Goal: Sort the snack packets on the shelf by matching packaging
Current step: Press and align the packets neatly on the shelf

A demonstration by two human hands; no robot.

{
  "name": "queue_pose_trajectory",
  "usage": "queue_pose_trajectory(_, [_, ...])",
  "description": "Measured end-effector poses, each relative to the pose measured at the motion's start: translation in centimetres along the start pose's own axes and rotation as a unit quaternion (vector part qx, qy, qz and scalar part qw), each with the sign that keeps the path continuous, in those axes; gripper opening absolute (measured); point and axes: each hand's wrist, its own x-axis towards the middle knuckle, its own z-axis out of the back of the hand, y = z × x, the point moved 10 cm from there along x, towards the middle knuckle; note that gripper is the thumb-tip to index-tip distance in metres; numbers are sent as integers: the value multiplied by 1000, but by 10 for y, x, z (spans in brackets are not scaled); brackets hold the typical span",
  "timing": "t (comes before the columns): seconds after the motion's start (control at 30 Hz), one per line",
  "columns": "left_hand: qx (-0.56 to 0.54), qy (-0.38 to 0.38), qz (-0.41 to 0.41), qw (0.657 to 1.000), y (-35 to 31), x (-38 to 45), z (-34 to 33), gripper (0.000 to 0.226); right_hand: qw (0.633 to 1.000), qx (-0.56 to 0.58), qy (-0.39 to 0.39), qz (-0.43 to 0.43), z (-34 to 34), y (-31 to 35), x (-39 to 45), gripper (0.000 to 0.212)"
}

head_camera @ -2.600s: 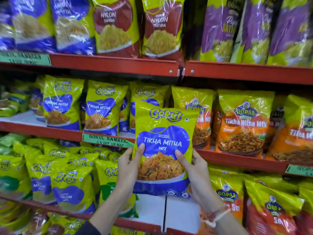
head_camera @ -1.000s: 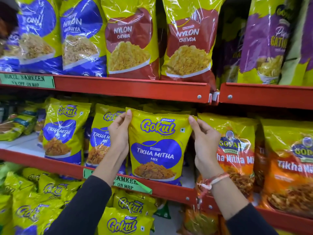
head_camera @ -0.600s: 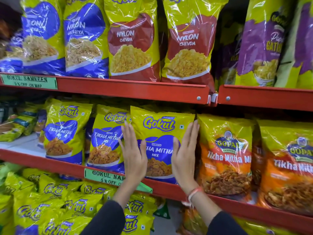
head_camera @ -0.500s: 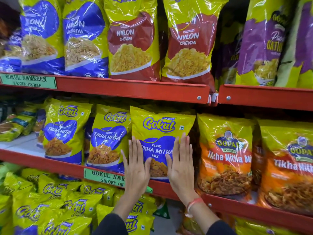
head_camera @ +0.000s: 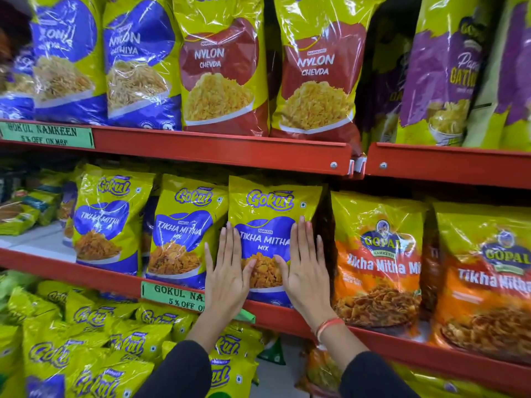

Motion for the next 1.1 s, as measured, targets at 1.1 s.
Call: queue_pose_trajectory(1.1, [-95,-169,-178,965,-369,79,10,30,983,-113,-134,-43,227,-363,-7,50])
